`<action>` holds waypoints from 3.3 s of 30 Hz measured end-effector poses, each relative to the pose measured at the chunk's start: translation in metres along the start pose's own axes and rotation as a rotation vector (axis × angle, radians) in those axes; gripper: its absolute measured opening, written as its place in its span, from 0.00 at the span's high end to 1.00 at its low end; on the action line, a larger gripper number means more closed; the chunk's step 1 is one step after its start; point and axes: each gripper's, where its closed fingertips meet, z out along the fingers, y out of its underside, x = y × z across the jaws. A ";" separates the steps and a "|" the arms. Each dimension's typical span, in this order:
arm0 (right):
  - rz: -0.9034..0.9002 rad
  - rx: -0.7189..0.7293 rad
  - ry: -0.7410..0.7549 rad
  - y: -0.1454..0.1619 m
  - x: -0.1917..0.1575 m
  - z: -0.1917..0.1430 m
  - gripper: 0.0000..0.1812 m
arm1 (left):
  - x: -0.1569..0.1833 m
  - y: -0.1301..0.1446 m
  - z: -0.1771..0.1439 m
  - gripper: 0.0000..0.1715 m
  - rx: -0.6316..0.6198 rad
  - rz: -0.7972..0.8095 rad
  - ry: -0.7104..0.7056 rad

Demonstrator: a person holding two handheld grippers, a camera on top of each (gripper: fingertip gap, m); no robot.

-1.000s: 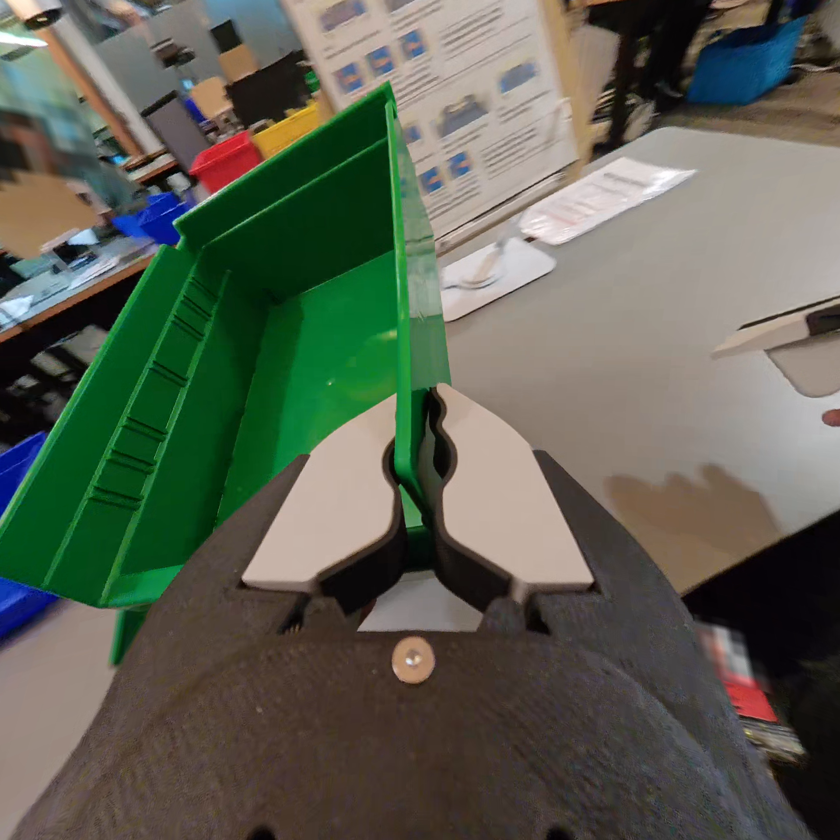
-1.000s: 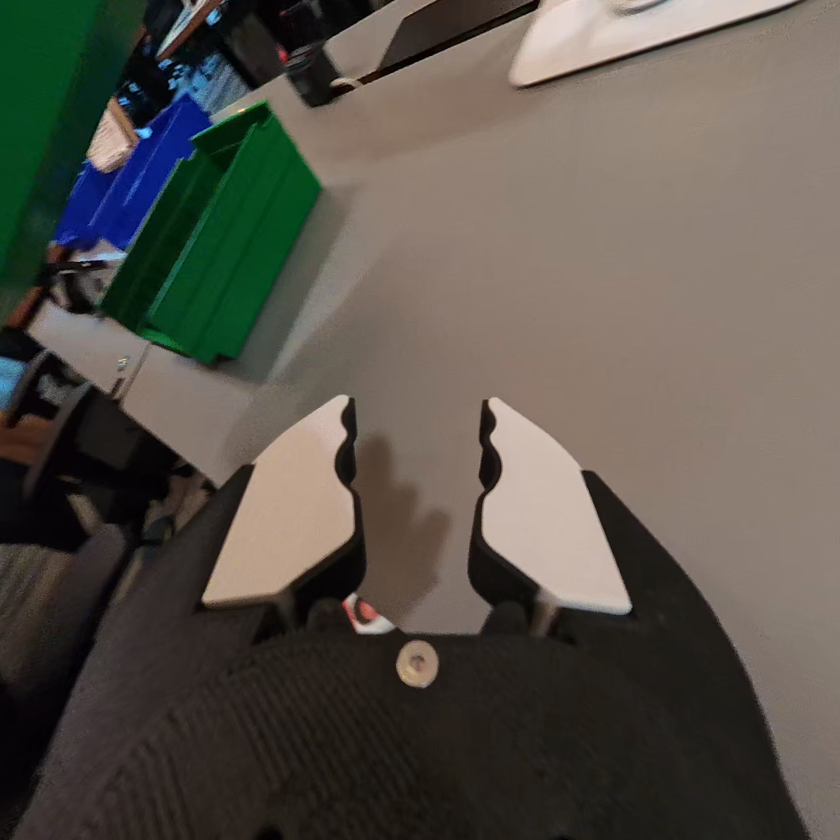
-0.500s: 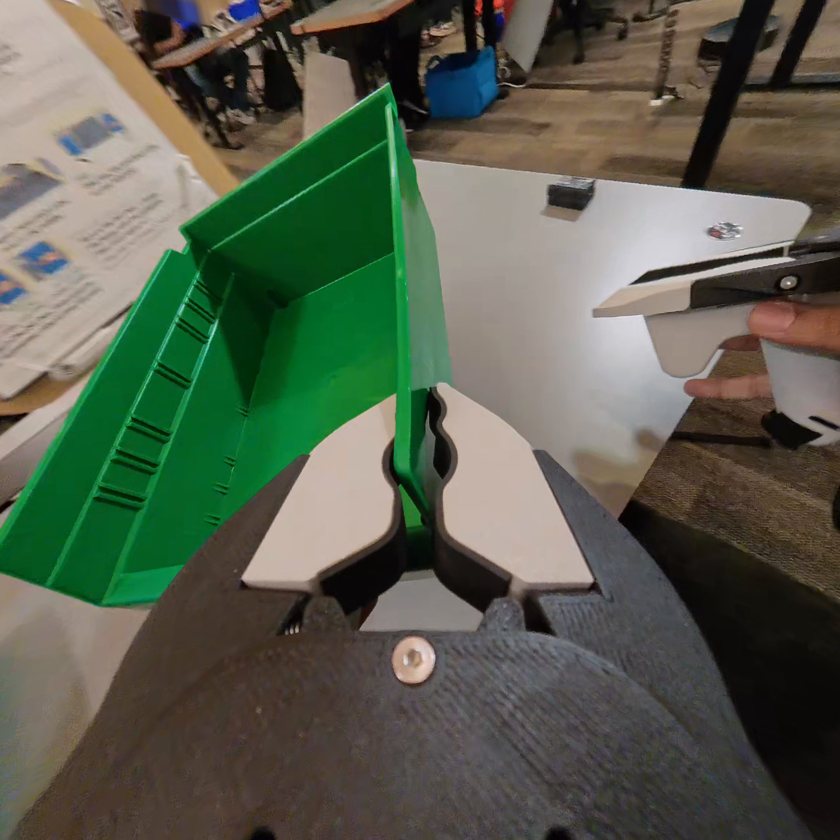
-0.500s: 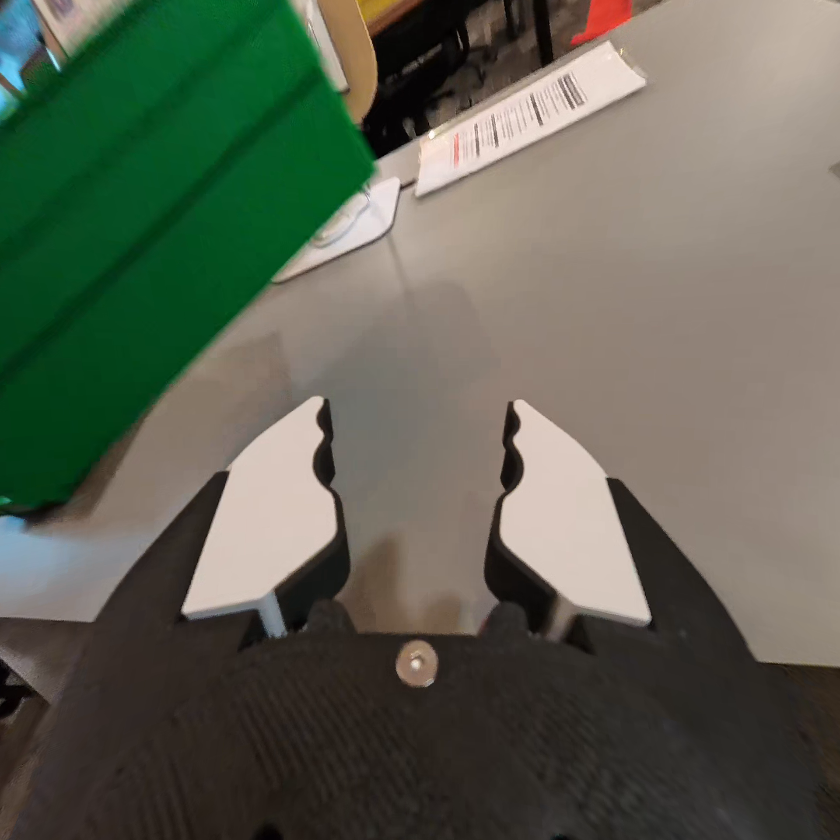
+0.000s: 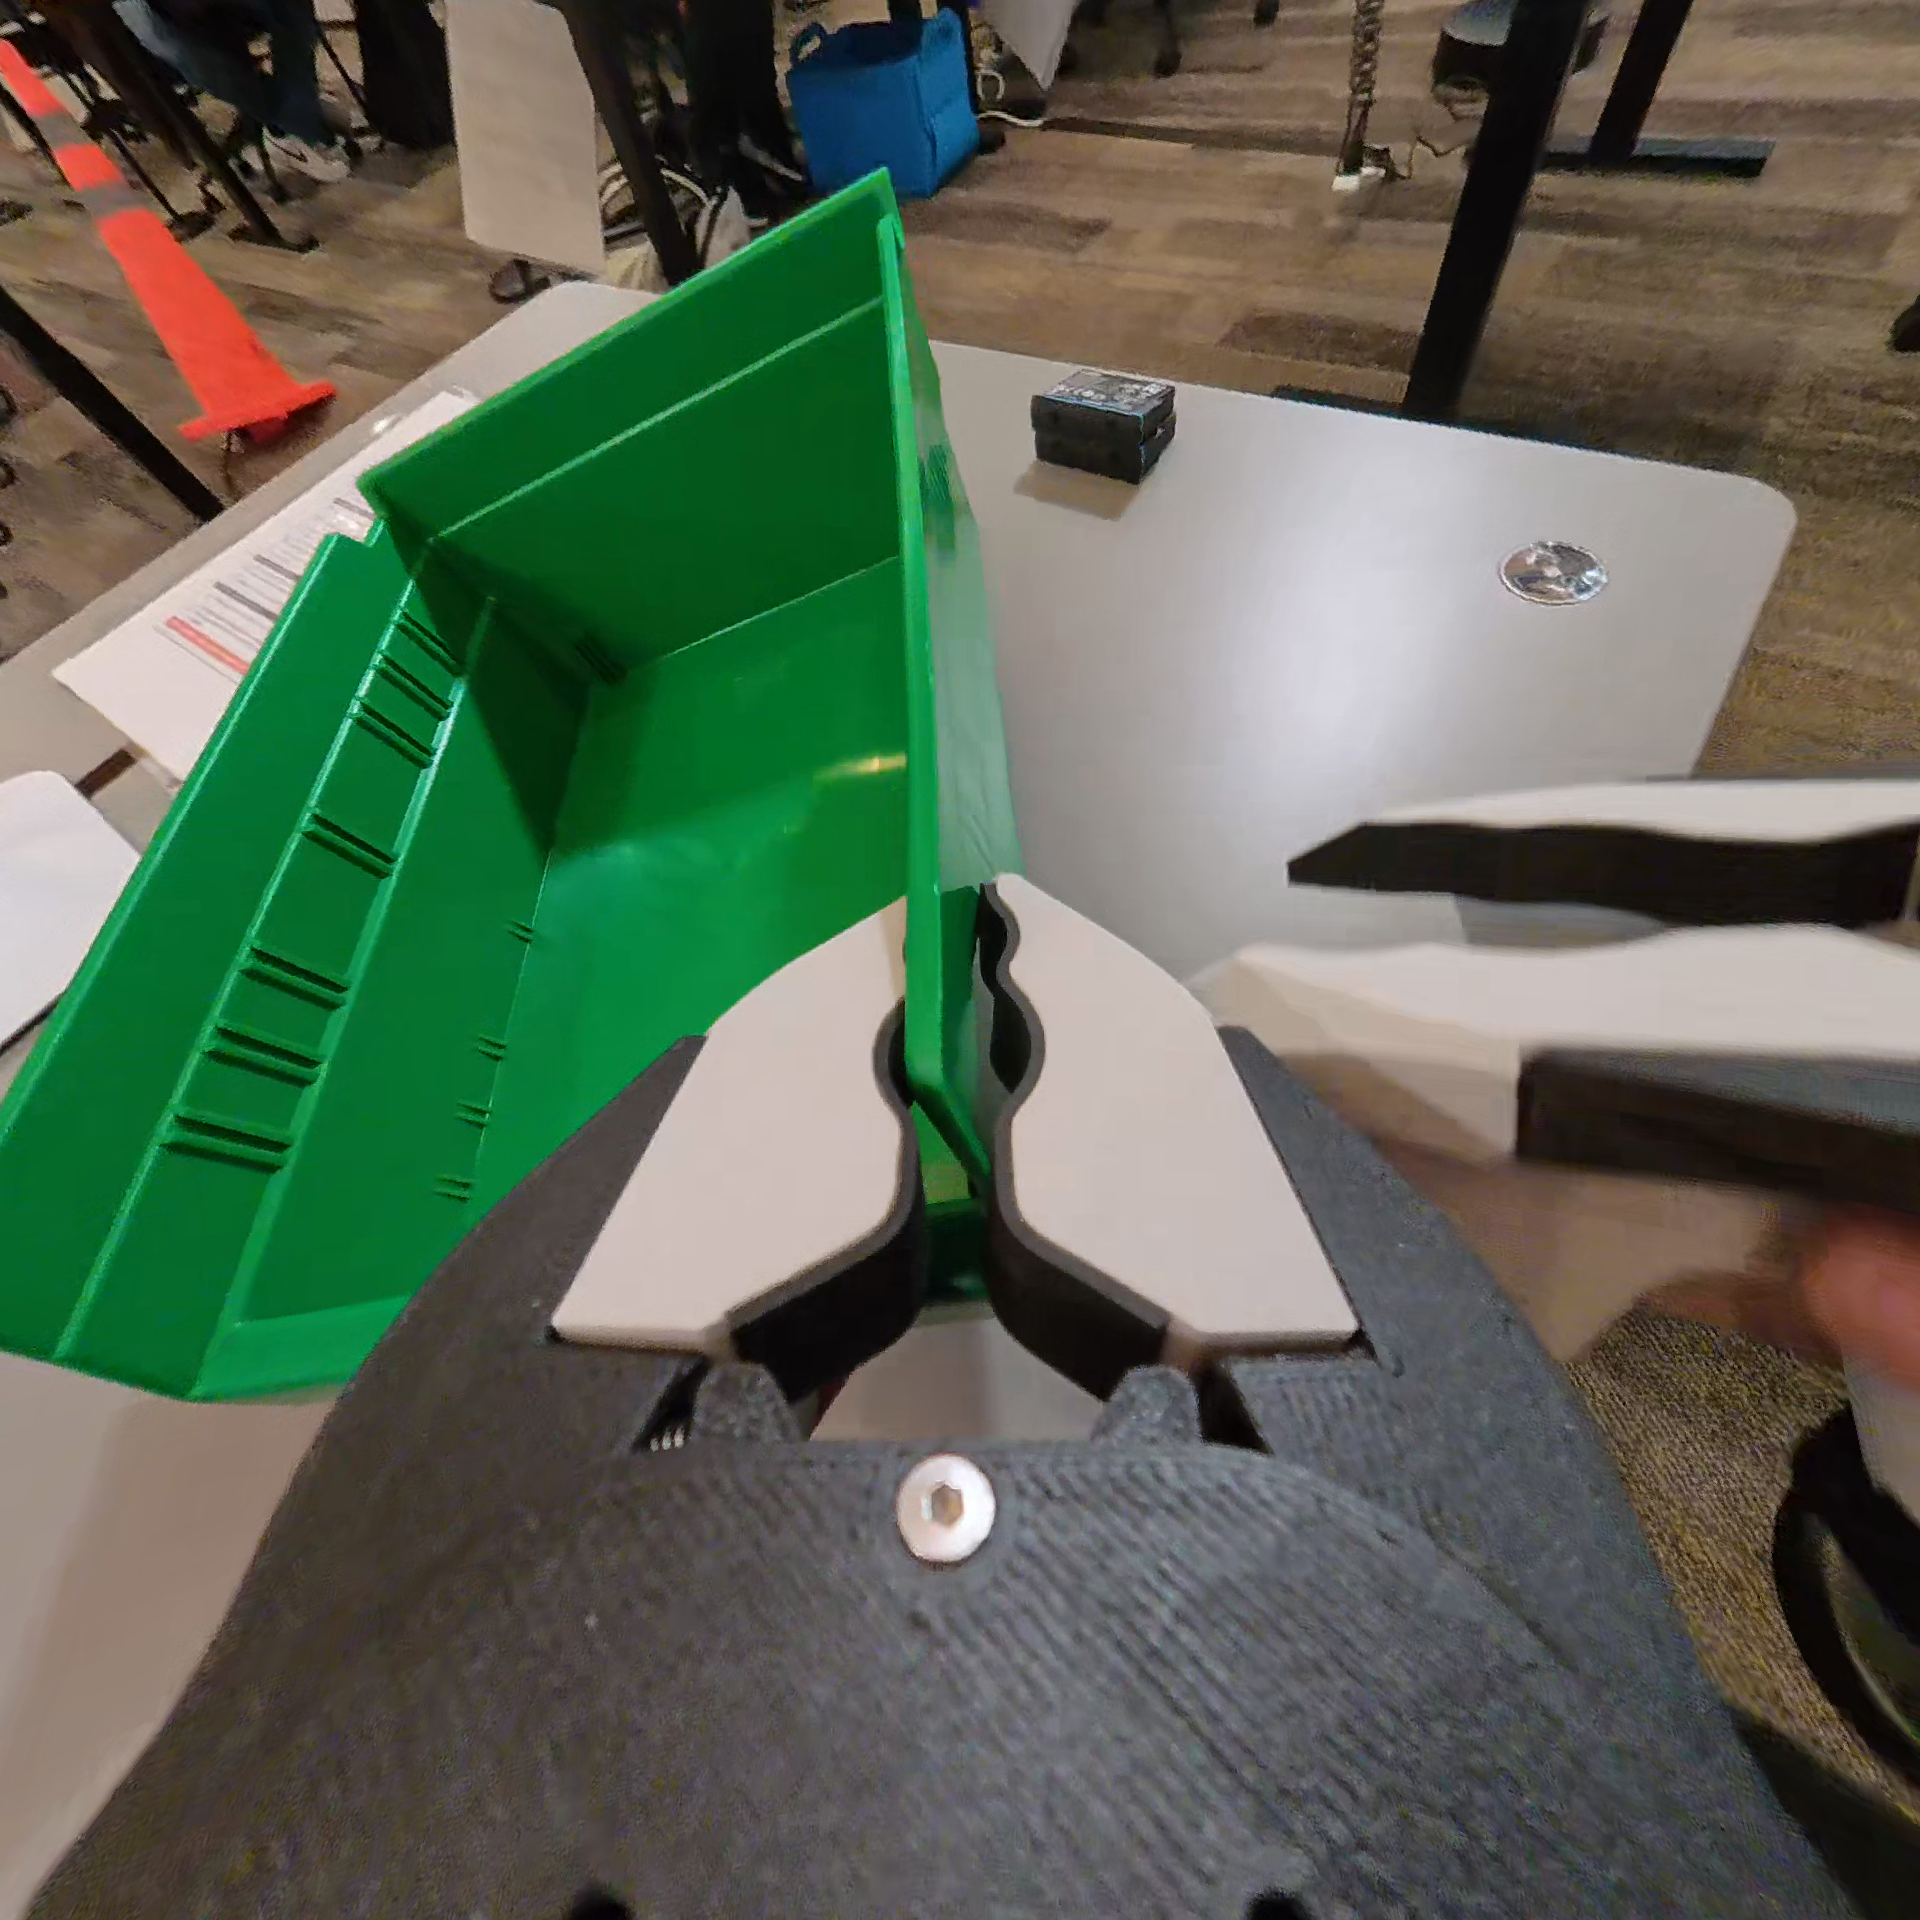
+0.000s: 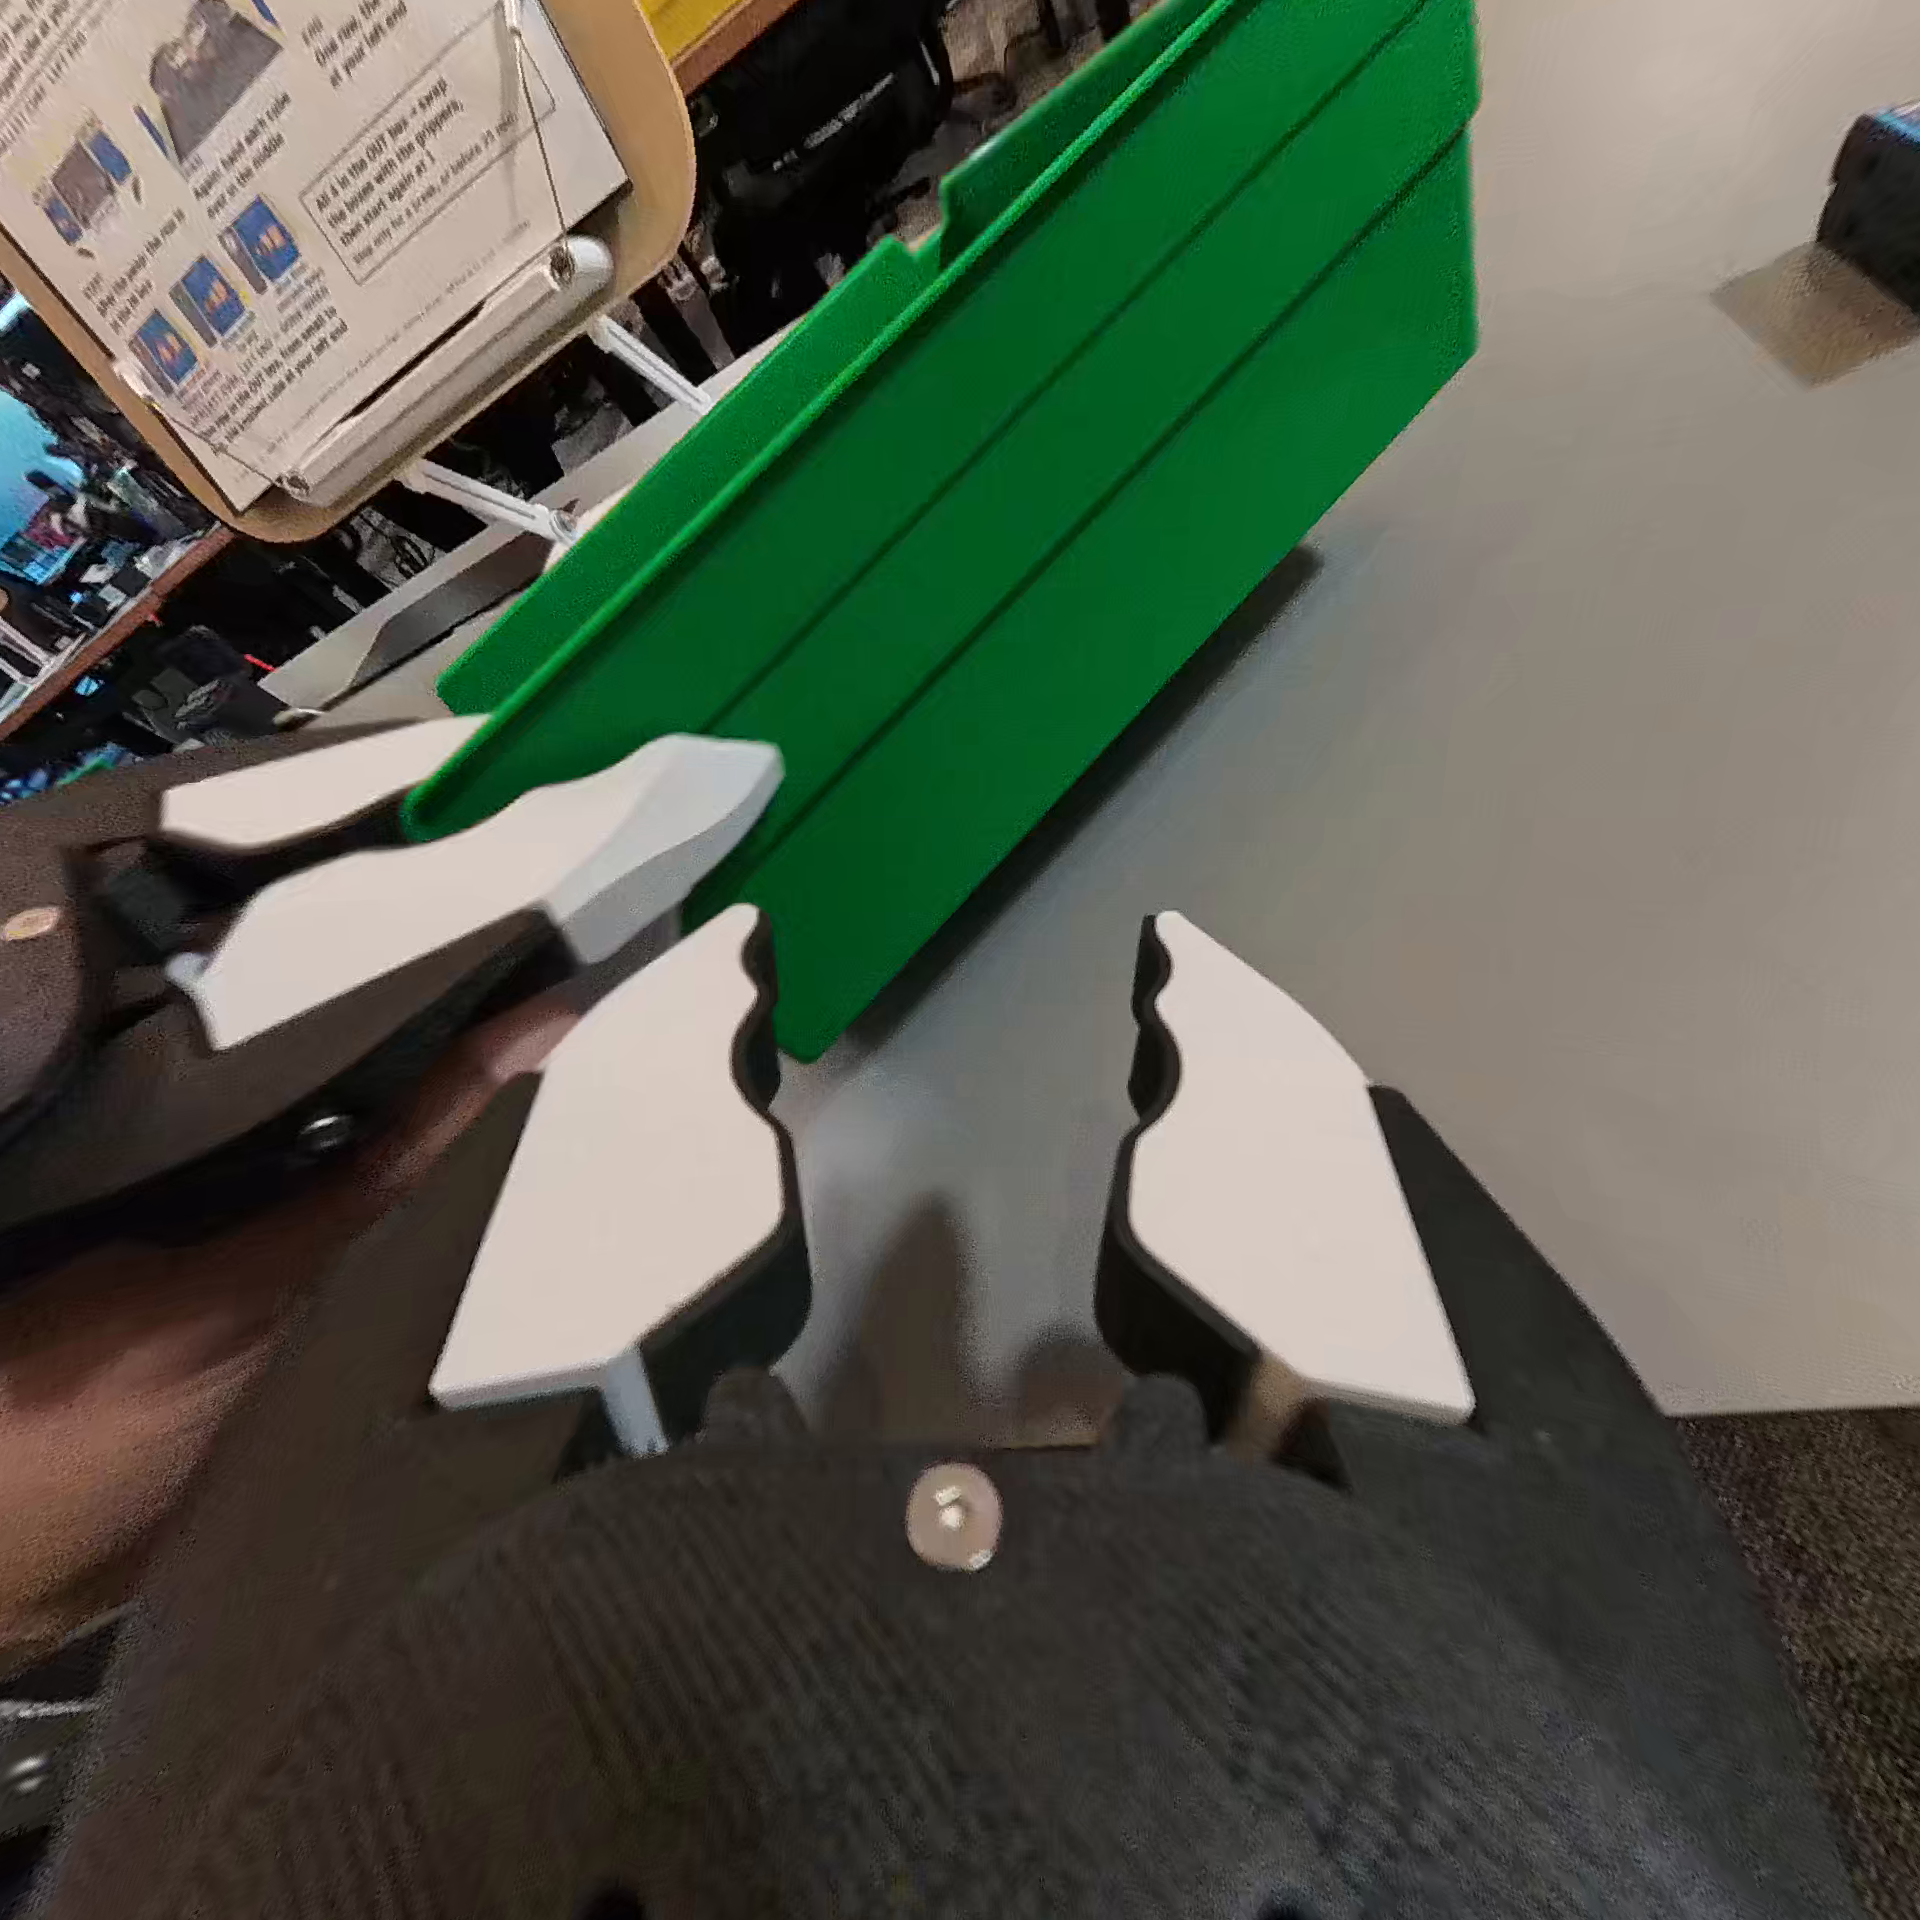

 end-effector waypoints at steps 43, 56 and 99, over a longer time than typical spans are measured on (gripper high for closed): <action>-0.245 0.034 0.396 -0.029 0.103 0.025 0.97 | -0.208 0.197 -0.254 0.74 -0.027 -0.299 -0.277; -0.425 0.057 0.392 -0.076 0.178 0.025 0.94 | -0.199 0.217 -0.233 0.76 -0.126 -0.294 -0.234; -0.621 0.188 -0.086 -0.056 -0.079 0.034 0.65 | -0.233 0.221 -0.247 0.83 -0.037 -0.320 -0.286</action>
